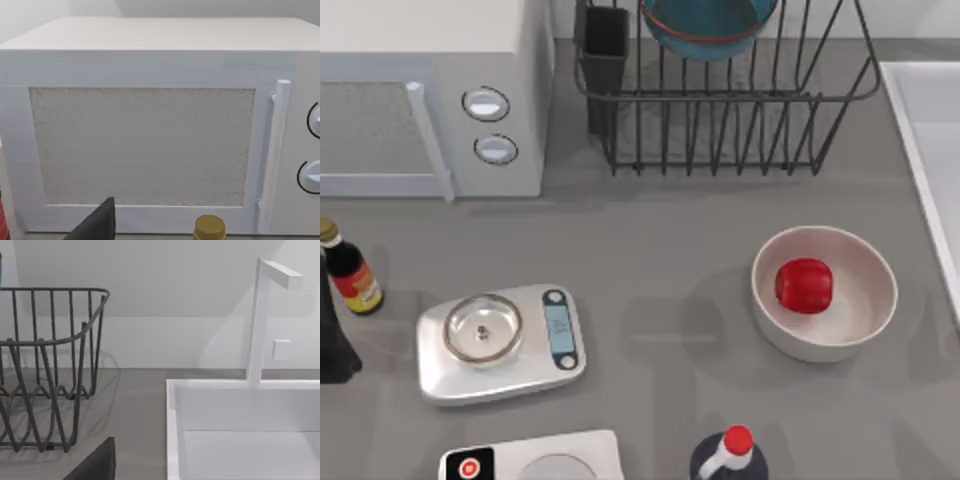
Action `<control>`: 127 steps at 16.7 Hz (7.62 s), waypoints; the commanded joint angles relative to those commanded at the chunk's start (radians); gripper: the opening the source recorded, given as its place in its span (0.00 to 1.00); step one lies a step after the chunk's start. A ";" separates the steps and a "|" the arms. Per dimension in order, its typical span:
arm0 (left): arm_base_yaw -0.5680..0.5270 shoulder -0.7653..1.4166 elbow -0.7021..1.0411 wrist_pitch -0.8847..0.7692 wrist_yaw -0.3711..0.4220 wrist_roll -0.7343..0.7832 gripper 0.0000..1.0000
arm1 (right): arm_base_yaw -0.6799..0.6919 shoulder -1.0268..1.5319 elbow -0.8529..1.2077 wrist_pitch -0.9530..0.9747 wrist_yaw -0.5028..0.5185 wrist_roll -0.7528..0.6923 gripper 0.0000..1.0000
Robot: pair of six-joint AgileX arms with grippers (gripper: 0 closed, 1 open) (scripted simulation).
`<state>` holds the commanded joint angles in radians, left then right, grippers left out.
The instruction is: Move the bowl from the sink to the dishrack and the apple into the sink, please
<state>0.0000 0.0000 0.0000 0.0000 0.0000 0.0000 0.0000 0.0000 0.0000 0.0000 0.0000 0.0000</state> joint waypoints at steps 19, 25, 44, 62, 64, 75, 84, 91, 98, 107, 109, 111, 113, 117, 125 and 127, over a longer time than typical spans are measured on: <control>0.000 0.000 0.000 0.000 0.000 0.000 1.00 | 0.000 0.000 0.000 0.000 0.000 0.000 1.00; 0.000 0.000 0.000 0.000 0.000 0.000 1.00 | 0.042 0.156 0.153 -0.109 0.004 0.044 1.00; 0.000 0.000 0.000 0.000 0.000 0.000 1.00 | 0.428 1.860 1.480 -1.086 -0.006 0.444 1.00; 0.000 0.000 0.000 0.000 0.000 0.000 1.00 | 0.466 2.109 1.449 -0.901 0.003 0.484 1.00; 0.000 0.000 0.000 0.000 0.000 0.000 1.00 | 0.467 2.139 1.402 -0.827 0.003 0.486 1.00; 0.000 0.000 0.000 0.000 0.000 0.000 1.00 | 0.469 2.157 1.380 -0.794 0.003 0.487 0.62; 0.000 0.000 0.000 0.000 0.000 0.000 1.00 | 0.469 2.157 1.380 -0.794 0.003 0.487 0.00; 0.000 0.000 0.000 0.000 0.000 0.000 1.00 | 0.469 2.157 1.380 -0.794 0.003 0.487 0.00; 0.000 0.000 0.000 0.000 0.000 0.000 1.00 | 0.481 2.009 1.493 -1.017 0.012 0.491 0.00; 0.000 0.000 0.000 0.000 0.000 0.000 1.00 | 0.477 1.948 1.644 -1.223 0.011 0.488 0.00; 0.000 0.000 0.000 0.000 0.000 0.000 1.00 | 0.479 1.952 1.641 -1.221 0.011 0.489 0.00; 0.000 0.000 0.000 0.000 0.000 0.000 1.00 | 0.466 1.943 1.625 -1.191 0.000 0.483 0.00; 0.000 0.000 0.000 0.000 0.000 0.000 1.00 | 0.435 1.925 1.584 -1.121 -0.026 0.466 0.00; 0.000 0.000 0.000 0.000 0.000 0.000 1.00 | 0.329 1.876 1.428 -0.873 -0.113 0.413 0.00; 0.000 0.000 0.000 0.000 0.000 0.000 1.00 | -0.009 1.796 0.951 -0.112 -0.344 0.287 0.00; 0.000 0.000 0.000 0.000 0.000 0.000 1.00 | -0.106 1.771 0.835 0.091 -0.391 0.251 0.00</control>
<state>0.0000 0.0000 0.0000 0.0000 0.0000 0.0000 -0.1063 1.7715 0.8353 0.0914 -0.3914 0.2514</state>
